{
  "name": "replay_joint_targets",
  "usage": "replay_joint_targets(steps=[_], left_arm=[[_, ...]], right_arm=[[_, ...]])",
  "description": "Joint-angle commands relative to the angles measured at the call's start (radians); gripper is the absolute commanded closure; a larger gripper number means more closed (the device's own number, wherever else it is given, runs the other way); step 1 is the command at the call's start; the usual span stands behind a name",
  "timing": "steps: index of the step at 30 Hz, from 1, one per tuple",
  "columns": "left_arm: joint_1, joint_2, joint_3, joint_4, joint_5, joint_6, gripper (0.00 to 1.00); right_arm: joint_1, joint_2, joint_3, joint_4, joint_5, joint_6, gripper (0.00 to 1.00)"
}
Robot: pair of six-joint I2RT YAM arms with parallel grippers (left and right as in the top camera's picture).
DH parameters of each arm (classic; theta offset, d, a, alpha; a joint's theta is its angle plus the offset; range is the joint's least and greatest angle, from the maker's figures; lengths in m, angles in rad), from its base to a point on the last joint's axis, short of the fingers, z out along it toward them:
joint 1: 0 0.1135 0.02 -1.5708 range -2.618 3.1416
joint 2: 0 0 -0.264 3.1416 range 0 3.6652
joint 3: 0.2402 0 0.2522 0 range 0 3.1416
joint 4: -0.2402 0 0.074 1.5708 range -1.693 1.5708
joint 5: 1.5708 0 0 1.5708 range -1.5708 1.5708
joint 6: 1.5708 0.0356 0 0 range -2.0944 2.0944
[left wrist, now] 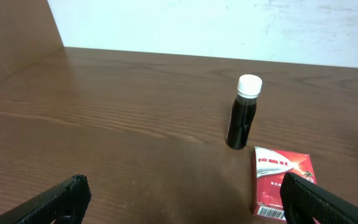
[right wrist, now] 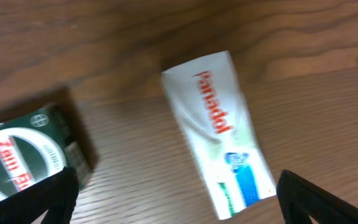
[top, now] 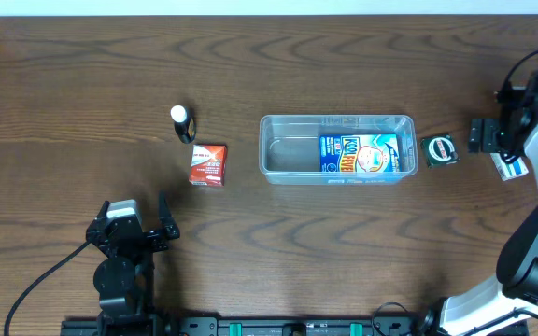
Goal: Pack container
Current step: 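Align right gripper over the white Panadol box and grasp it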
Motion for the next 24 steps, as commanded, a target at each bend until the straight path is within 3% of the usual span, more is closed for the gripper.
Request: replay_joint_targets(steps=[1,15,24], left_arm=[[0.006,-0.007,-0.028,-0.006,0.011,0.014,0.02],[0.006,-0.007,-0.028,-0.006,0.011,0.014,0.02],[0.006,-0.007,-0.028,-0.006,0.011,0.014,0.02]], right_arm=[[-0.048,0.005,-0.005,0.024,0.016,-0.042,0.01],[-0.143,0.059,-0.005,0.072,-0.247,-0.196,0.01],[-0.154,0.124,-0.005,0.085,-0.210,-0.247,0.01]])
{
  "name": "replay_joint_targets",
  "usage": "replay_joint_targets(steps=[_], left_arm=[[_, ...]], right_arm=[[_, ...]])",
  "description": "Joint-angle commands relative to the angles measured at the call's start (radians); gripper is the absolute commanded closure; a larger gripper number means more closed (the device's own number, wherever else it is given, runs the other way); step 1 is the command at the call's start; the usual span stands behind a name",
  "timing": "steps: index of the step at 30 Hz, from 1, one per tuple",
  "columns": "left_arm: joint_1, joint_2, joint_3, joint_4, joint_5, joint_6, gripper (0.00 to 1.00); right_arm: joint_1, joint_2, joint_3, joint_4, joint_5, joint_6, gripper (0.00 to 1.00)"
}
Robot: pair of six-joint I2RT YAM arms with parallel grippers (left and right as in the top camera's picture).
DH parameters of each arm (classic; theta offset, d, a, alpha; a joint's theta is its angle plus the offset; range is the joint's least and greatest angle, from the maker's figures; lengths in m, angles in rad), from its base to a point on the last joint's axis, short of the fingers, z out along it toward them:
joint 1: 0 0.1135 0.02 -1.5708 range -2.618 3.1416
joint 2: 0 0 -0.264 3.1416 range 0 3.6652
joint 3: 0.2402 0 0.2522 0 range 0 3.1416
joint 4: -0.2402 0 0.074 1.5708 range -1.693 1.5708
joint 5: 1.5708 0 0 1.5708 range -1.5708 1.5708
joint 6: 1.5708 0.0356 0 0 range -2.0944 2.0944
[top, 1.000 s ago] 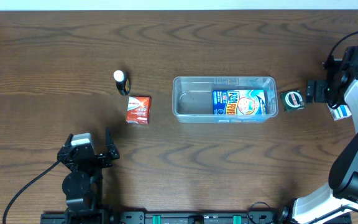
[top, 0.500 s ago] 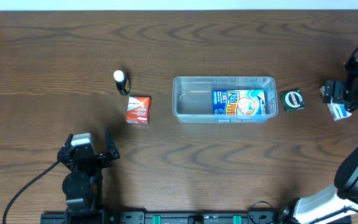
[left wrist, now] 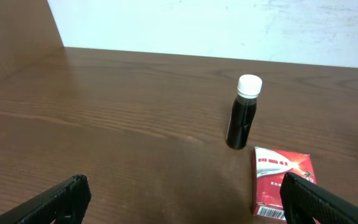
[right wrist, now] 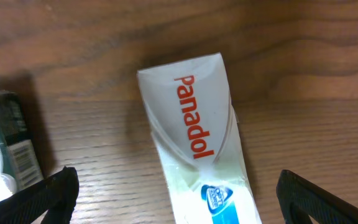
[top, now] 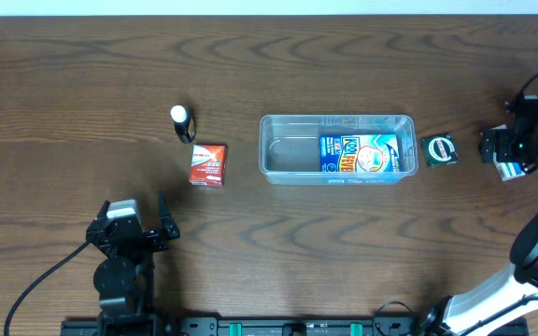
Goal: Pack container
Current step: 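Align right gripper over the white Panadol box and grasp it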
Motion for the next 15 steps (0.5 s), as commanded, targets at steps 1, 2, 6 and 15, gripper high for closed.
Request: replay_joint_targets(steps=[1,2,6,15], left_arm=[[0.006,-0.007,-0.028,-0.006,0.011,0.014,0.02],[0.006,-0.007,-0.028,-0.006,0.011,0.014,0.02],[0.006,-0.007,-0.028,-0.006,0.011,0.014,0.02],[0.006,-0.007,-0.028,-0.006,0.011,0.014,0.02]], right_arm=[[-0.012,0.024,-0.005,0.012,0.021,-0.028,0.01],[-0.014,0.028,-0.005,0.016,0.026,-0.028,0.01],[-0.016,0.049,-0.005,0.014,0.024,-0.009,0.01],[-0.014,0.069,-0.005,-0.029,-0.060,0.085,0.01]])
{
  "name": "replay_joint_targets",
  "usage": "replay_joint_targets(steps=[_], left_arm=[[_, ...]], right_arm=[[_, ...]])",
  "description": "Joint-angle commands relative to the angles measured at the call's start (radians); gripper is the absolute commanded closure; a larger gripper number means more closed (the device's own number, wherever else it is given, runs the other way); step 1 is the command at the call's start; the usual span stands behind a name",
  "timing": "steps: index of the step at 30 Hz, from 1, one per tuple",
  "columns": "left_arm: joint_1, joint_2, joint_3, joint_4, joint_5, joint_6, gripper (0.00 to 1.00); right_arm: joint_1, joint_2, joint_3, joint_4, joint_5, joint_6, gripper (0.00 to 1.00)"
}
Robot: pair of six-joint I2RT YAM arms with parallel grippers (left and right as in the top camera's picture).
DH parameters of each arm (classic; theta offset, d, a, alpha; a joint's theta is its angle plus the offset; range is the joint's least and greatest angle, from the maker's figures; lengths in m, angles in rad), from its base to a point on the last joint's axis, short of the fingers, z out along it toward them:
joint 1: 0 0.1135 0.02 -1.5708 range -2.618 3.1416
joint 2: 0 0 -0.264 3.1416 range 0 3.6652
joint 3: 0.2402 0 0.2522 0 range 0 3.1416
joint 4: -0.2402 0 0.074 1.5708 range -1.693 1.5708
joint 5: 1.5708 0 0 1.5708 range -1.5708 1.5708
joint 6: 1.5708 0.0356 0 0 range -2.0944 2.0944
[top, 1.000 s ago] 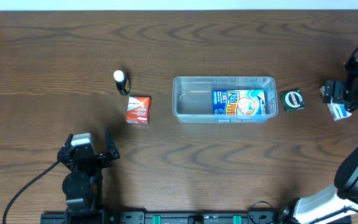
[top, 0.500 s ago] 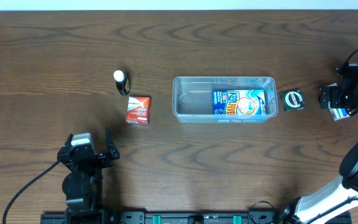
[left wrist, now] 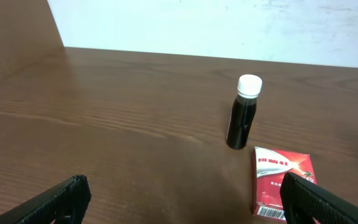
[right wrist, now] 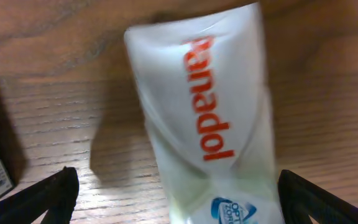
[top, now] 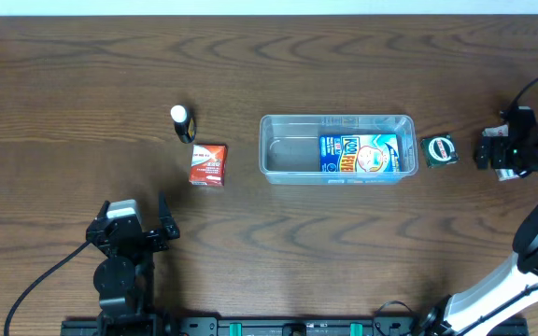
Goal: Pack container
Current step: 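Align right gripper over the white Panadol box and grasp it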
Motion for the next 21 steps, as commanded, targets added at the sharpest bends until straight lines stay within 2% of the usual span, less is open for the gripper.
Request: replay_joint_targets(steps=[1,6,12,17,21], left_arm=[[0.006,-0.007,-0.028,-0.006,0.011,0.014,0.02],[0.006,-0.007,-0.028,-0.006,0.011,0.014,0.02],[0.006,-0.007,-0.028,-0.006,0.011,0.014,0.02],[0.006,-0.007,-0.028,-0.006,0.011,0.014,0.02],[0.006,-0.007,-0.028,-0.006,0.011,0.014,0.02]], right_arm=[[-0.006,0.003,-0.002,-0.013,-0.083,0.050,0.01],[0.010,0.003,-0.002,-0.014,-0.089,0.071,0.03],[0.010,0.003,-0.002,0.008,0.012,0.071,0.07],[0.010,0.003,-0.002,0.029,0.025,0.071,0.24],[0.010,0.003,-0.002,0.032,0.042,0.071,0.43]])
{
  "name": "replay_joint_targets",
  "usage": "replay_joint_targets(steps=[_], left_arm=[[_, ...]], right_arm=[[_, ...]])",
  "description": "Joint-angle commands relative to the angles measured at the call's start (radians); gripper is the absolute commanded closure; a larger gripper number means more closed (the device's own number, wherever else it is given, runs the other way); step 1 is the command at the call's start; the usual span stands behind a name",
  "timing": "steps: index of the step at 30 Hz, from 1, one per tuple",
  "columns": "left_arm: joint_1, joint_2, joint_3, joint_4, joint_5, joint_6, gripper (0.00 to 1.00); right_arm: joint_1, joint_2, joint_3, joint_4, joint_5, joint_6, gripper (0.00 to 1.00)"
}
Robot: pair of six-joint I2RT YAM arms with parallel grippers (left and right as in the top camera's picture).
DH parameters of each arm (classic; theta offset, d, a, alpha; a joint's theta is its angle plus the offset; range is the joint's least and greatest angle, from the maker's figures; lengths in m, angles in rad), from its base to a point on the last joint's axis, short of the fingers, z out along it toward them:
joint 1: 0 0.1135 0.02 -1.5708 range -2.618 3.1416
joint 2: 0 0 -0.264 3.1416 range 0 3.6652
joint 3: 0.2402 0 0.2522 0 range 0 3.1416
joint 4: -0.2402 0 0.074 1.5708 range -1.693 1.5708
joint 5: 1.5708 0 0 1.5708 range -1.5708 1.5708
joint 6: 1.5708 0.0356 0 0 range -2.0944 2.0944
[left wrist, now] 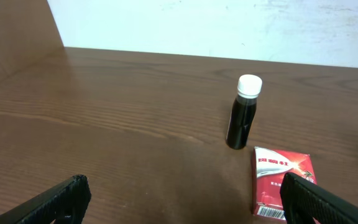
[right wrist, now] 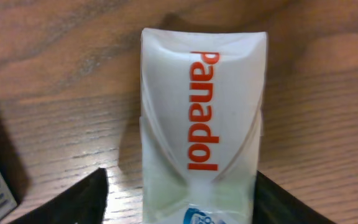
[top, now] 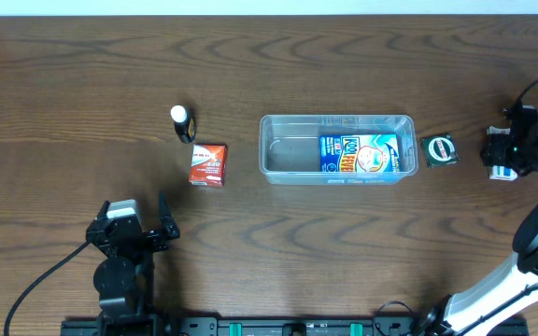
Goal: Pack container
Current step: 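Align right gripper over the white Panadol box and grasp it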
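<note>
A white Panadol box [right wrist: 201,124] lies on the table at the far right, a sliver of it showing under my right gripper [top: 504,155]. In the right wrist view the right gripper [right wrist: 182,202] straddles the box: the right finger touches its side, the left finger stands a small gap off. The clear container [top: 288,157] sits mid-table with a blue box [top: 366,152] inside. A green box [top: 439,150] rests between container and gripper. A red box [left wrist: 283,180] and a dark bottle [left wrist: 243,112] stand ahead of my open left gripper [left wrist: 182,199].
The green box's edge shows just left of the Panadol box. My left arm [top: 124,245] rests near the table's front left. The white wall [left wrist: 229,25] lies past the far table edge.
My right gripper's fingers have drawn in around the Panadol box, the right one now against its side. The box looks squarer to the camera. The left arm is unchanged.
My right gripper was above the table with the green box and the tilted Panadol box both below it. Then it was lower and centred over the Panadol box, lower still after that, and now its fingers flank the box closely. The left arm stayed still.
</note>
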Motion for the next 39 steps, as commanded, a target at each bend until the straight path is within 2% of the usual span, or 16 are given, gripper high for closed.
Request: replay_joint_targets(steps=[1,15,18,21,29,35,39], left_arm=[[0.006,-0.007,-0.028,-0.006,0.011,0.014,0.02],[0.006,-0.007,-0.028,-0.006,0.011,0.014,0.02],[0.006,-0.007,-0.028,-0.006,0.011,0.014,0.02],[0.006,-0.007,-0.028,-0.006,0.011,0.014,0.02],[0.006,-0.007,-0.028,-0.006,0.011,0.014,0.02],[0.006,-0.007,-0.028,-0.006,0.011,0.014,0.02],[0.006,-0.007,-0.028,-0.006,0.011,0.014,0.02]], right_arm=[[0.008,0.003,-0.002,0.000,0.022,0.009,0.46],[0.008,0.003,-0.002,-0.004,0.022,0.021,0.47],[0.006,0.003,-0.002,-0.006,0.022,0.021,0.31],[0.006,0.003,-0.003,-0.002,0.022,0.040,0.32],[0.006,0.003,-0.003,0.011,0.023,0.065,0.47],[0.006,0.003,-0.004,0.004,0.023,0.066,0.47],[0.006,0.003,-0.009,0.012,0.023,0.065,0.42]])
